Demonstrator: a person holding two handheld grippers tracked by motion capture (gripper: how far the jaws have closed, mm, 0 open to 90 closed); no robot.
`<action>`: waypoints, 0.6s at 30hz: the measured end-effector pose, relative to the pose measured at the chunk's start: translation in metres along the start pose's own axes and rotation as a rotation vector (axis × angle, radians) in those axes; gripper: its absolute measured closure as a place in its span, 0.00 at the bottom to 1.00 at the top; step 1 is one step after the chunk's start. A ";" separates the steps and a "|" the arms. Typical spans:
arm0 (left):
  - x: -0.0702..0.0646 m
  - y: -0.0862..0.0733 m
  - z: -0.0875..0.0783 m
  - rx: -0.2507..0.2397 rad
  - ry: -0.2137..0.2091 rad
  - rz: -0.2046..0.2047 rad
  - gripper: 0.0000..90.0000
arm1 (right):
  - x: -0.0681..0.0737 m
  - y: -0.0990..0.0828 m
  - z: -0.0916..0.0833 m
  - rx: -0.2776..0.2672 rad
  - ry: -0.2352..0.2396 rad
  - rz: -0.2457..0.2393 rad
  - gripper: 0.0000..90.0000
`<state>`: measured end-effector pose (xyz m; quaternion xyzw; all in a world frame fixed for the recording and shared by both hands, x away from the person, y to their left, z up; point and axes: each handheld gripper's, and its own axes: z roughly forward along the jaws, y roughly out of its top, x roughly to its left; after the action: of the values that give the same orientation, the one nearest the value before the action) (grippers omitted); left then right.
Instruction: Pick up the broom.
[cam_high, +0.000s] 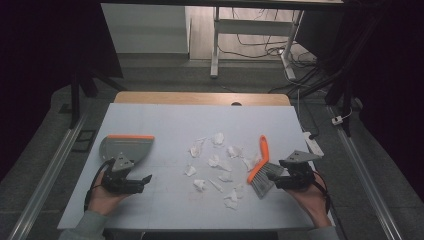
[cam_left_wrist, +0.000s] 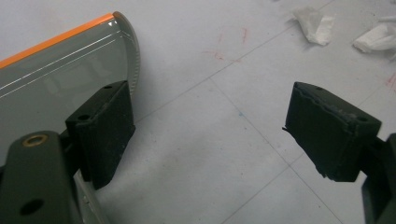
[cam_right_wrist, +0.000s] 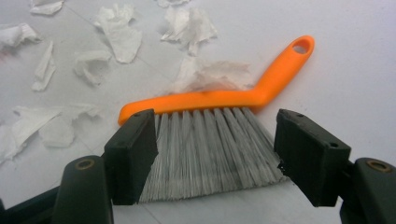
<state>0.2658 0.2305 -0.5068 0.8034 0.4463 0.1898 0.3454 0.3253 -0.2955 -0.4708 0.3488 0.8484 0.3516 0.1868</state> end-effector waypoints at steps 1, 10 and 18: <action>0.000 0.000 0.000 0.000 0.000 0.000 0.18 | 0.000 0.000 0.000 0.000 0.000 0.000 0.33; 0.000 0.000 -0.001 0.002 -0.012 -0.003 0.18 | -0.017 0.034 0.011 0.111 -0.036 0.097 0.35; -0.003 0.000 -0.001 0.000 -0.015 0.011 0.18 | -0.031 0.074 0.044 0.306 -0.082 0.192 0.36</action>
<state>0.2636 0.2288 -0.5062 0.8073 0.4391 0.1856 0.3478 0.4052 -0.2595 -0.4450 0.4667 0.8464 0.2202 0.1315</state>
